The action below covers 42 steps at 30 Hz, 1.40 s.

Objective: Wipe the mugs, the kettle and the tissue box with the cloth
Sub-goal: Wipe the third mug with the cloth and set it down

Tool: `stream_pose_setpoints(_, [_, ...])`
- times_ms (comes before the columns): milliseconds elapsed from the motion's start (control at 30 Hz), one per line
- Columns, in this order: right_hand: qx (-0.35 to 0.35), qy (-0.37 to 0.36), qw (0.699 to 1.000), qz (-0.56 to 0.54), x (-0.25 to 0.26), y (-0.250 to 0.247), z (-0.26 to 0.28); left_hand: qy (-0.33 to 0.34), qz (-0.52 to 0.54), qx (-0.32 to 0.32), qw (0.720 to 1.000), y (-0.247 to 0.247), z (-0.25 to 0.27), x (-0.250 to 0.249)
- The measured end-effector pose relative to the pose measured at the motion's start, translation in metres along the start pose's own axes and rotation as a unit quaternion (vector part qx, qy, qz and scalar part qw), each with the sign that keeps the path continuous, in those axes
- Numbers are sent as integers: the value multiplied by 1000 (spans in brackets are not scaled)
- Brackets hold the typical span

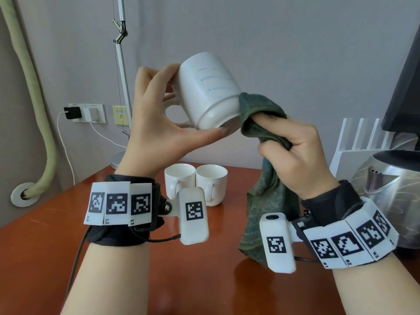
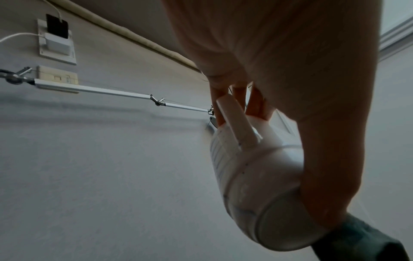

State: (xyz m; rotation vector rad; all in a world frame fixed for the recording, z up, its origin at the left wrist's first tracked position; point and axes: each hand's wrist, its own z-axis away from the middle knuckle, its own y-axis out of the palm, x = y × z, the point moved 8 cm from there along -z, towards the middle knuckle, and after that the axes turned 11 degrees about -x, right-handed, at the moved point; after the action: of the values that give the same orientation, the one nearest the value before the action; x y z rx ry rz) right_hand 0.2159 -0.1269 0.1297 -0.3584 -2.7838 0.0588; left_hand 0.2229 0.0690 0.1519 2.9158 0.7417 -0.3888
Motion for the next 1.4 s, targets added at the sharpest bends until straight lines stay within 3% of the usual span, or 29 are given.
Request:
stream_pose_setpoints(233, [-150, 68, 984, -73, 2, -25, -8, 26, -25, 17, 999, 7, 2, -3])
stream_pose_setpoints(400, [-169, 91, 980, -51, -6, -27, -7, 32, -22, 32, 999, 14, 4, -10])
stream_pose_setpoints(633, [-141, 64, 987, -49, 0, -24, -11, 30, -20, 33, 999, 15, 4, -12])
stream_pose_setpoints(800, [-54, -72, 994, 69, 22, -15, -13, 28, -14, 28, 999, 12, 5, -13])
stream_pose_setpoints(900, [4, -127, 981, 150, 25, -10, -13, 43, -36, 28, 998, 11, 3, -14])
stream_pose_setpoints(1100, [51, -223, 948, 221, 40, 6, -5, 60, -67, 36, 995, 14, 2, -18])
stream_pose_setpoints(1400, [26, -192, 945, 264, 24, 7, -3, 51, -92, 25, 994, 9, 3, -8])
